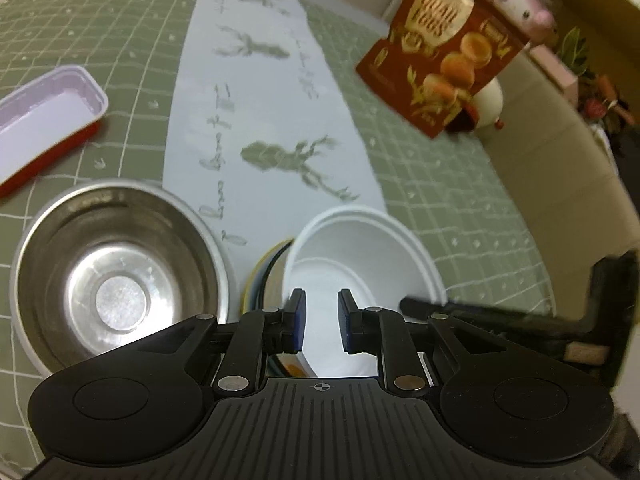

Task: Organize plates and bowls
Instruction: 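Lift the nested bowl stack with both grippers by its rim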

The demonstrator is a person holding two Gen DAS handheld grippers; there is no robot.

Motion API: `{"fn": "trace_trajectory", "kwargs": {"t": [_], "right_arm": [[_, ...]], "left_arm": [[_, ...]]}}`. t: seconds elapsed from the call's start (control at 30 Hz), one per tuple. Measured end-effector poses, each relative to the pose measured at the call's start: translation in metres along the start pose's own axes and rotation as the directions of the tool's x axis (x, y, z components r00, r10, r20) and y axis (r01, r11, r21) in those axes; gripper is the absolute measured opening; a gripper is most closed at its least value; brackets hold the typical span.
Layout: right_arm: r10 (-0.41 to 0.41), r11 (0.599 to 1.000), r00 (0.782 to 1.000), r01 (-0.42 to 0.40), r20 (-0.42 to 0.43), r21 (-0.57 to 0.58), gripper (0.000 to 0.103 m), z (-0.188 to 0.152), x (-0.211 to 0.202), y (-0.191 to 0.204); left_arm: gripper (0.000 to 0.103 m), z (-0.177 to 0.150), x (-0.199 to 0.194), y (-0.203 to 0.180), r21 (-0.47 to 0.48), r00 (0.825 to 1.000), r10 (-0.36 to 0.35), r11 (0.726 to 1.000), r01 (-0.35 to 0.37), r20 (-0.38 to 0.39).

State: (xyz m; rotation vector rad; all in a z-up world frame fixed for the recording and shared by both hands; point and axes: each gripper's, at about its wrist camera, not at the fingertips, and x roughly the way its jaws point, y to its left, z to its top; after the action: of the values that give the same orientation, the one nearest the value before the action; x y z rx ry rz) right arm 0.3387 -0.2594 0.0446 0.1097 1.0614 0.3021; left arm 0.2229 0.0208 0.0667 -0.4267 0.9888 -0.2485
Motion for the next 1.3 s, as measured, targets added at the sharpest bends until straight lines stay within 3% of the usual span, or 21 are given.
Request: {"fn": "trace_trajectory", "kwargs": {"t": [0.13,0.27,0.37,0.43,0.67,0.83,1.3], "right_arm": [[0.024,0.999,1.000,-0.025,0.013,0.026,0.048,-0.007,-0.002,-0.009],[0.040,0.999,0.996,-0.043,0.082,0.032,0.052,-0.012,-0.016,-0.011],[0.042,0.999,0.990,-0.045,0.132,0.023,0.061,-0.017,-0.023,-0.009],[0.053,0.998,0.988,-0.055,0.143,0.009,0.062,-0.020,-0.025,-0.005],[0.074,0.997,0.989,-0.072,0.125,-0.016,0.068,-0.031,-0.014,0.002],[0.094,0.995,0.990,-0.096,0.104,0.011,0.069,-0.034,-0.005,-0.001],[0.144,0.986,0.989,-0.145,0.022,0.086,0.069,-0.037,0.019,-0.016]], "left_arm": [[0.020,0.000,-0.019,-0.002,0.029,0.998,0.040,0.999,-0.041,0.054],[0.020,-0.003,-0.020,0.000,0.089,0.996,0.079,0.993,-0.081,0.034],[0.021,-0.007,-0.012,0.012,0.054,0.998,0.061,0.997,-0.061,0.002],[0.023,-0.009,-0.005,0.022,0.010,0.998,0.063,0.998,-0.063,-0.015],[0.032,-0.010,0.017,0.040,-0.068,0.997,0.049,0.996,-0.053,-0.065],[0.032,-0.011,0.027,0.044,-0.091,0.996,0.025,0.995,-0.034,-0.089],[0.040,-0.015,0.063,0.016,0.061,0.980,0.141,0.989,-0.134,-0.138]]}}
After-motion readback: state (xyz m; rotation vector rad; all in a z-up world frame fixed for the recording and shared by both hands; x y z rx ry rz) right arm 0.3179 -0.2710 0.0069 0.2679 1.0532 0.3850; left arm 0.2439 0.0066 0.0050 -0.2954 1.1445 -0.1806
